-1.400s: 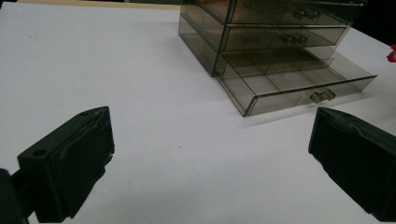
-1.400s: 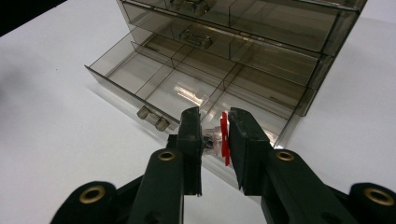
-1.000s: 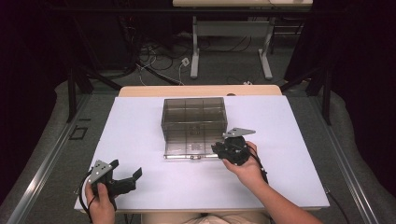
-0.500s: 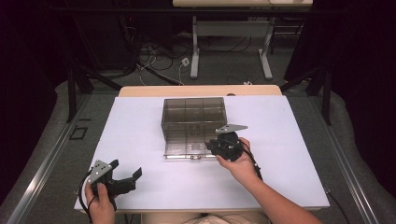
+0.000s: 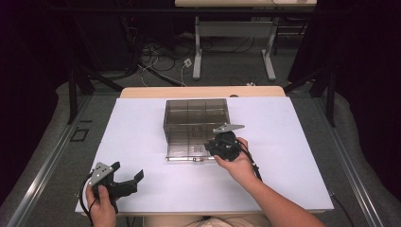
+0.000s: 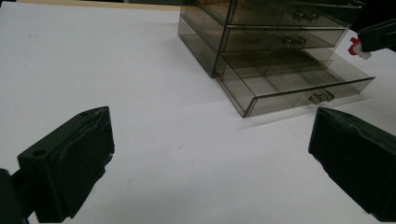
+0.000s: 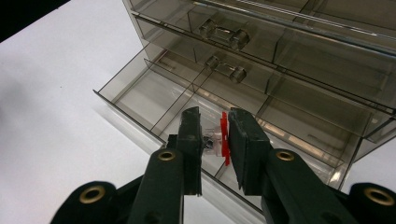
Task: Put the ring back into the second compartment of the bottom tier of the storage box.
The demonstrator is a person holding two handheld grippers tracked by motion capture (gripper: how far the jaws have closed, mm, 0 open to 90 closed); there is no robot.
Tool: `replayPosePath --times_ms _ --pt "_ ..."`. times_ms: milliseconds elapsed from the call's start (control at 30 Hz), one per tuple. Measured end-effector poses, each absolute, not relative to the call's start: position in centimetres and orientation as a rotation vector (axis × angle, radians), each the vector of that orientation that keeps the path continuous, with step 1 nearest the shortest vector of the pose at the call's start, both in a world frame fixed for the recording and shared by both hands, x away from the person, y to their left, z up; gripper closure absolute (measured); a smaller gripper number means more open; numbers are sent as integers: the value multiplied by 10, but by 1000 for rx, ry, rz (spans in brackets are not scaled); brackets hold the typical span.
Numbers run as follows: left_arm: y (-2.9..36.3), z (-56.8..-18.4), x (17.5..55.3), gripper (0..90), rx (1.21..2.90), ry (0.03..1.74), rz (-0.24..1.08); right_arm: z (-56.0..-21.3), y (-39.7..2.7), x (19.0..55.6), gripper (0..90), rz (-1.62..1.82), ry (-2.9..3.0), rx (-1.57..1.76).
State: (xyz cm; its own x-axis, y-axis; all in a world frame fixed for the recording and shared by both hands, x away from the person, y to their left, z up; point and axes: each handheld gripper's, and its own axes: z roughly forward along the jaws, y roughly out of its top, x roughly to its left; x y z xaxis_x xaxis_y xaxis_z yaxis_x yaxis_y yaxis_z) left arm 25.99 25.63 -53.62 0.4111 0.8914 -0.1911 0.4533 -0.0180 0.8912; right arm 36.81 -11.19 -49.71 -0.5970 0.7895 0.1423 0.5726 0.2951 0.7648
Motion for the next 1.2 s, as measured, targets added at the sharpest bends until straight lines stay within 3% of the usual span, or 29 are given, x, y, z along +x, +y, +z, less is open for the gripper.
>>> replayPosePath --times_ms 1200 --pt "257 -536 260 5 1644 1202 535 -520 -92 386 750 1135 2320 1291"
